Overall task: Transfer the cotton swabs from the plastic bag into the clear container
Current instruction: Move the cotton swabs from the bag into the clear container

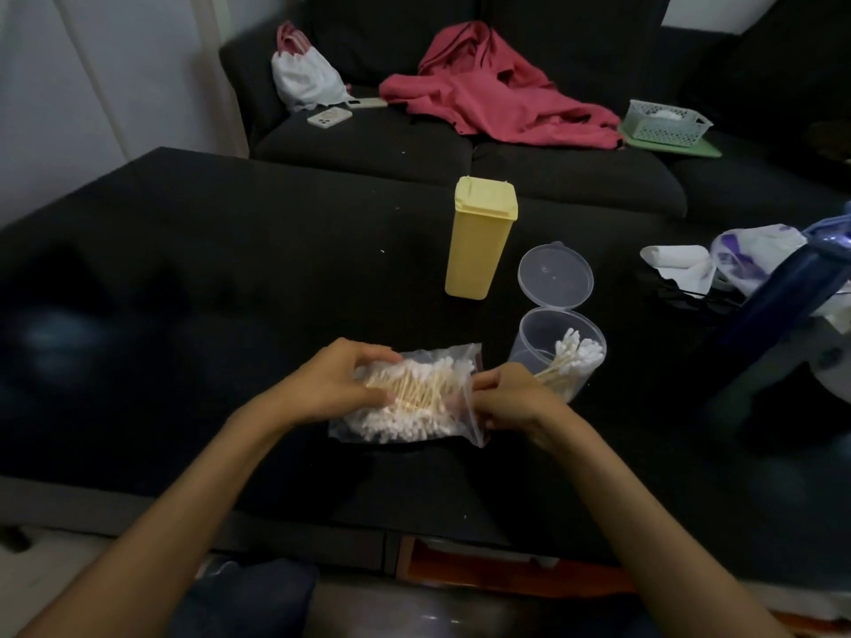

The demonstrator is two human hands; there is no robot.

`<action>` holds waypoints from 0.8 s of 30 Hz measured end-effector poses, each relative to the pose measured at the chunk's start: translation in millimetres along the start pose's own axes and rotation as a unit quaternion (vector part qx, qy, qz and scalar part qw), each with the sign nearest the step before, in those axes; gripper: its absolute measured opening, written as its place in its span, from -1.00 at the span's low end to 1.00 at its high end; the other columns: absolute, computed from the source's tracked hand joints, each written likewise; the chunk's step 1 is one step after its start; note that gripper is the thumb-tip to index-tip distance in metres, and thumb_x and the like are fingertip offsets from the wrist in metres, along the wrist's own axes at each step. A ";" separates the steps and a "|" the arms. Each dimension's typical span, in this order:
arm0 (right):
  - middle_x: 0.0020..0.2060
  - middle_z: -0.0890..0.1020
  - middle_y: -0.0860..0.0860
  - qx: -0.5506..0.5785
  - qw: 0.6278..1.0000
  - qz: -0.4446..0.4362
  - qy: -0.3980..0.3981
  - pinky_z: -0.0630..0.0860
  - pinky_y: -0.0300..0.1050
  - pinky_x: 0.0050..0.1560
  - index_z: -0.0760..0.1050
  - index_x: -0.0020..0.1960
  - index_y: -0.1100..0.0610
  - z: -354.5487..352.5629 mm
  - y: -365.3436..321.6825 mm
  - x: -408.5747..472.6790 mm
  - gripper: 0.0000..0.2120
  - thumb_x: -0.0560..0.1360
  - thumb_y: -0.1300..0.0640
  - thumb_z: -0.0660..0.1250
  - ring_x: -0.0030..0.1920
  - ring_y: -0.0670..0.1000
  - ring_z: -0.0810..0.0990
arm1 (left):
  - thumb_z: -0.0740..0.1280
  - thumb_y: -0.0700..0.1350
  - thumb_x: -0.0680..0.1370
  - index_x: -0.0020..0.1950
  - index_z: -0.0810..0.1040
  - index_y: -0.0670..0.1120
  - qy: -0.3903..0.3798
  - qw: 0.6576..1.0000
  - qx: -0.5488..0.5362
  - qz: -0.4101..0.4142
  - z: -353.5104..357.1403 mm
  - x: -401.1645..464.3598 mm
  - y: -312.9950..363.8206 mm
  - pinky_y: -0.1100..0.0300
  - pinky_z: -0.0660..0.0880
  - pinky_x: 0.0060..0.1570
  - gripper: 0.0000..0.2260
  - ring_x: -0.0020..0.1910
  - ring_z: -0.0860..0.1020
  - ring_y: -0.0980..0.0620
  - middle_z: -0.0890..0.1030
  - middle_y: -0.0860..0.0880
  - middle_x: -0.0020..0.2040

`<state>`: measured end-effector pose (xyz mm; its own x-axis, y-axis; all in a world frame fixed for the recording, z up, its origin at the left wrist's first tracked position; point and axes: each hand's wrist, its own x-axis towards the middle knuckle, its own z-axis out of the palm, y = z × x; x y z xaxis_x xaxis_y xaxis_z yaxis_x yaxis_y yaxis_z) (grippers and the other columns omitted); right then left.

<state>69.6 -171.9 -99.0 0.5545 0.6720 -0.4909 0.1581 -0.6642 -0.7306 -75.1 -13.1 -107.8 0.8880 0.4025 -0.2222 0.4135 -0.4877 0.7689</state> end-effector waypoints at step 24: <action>-0.17 0.56 0.05 0.037 0.997 0.028 -0.057 0.45 -0.27 -0.32 0.48 0.10 0.16 1.6 -4.2 4.0 -0.80 0.52 0.10 0.31 -0.27 -0.09 0.52 | 0.41 0.15 0.42 0.30 0.45 0.08 0.048 0.998 0.029 0.003 22.7 3.4 21.0 0.04 0.46 0.20 -0.52 0.20 0.47 0.12 0.47 0.12 0.24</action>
<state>69.8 -165.9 -98.6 0.4641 0.6703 -0.5791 0.0672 -0.6785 -0.7315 -58.8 -39.5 -106.1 0.8683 0.4703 -0.1578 0.4219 -0.5329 0.7335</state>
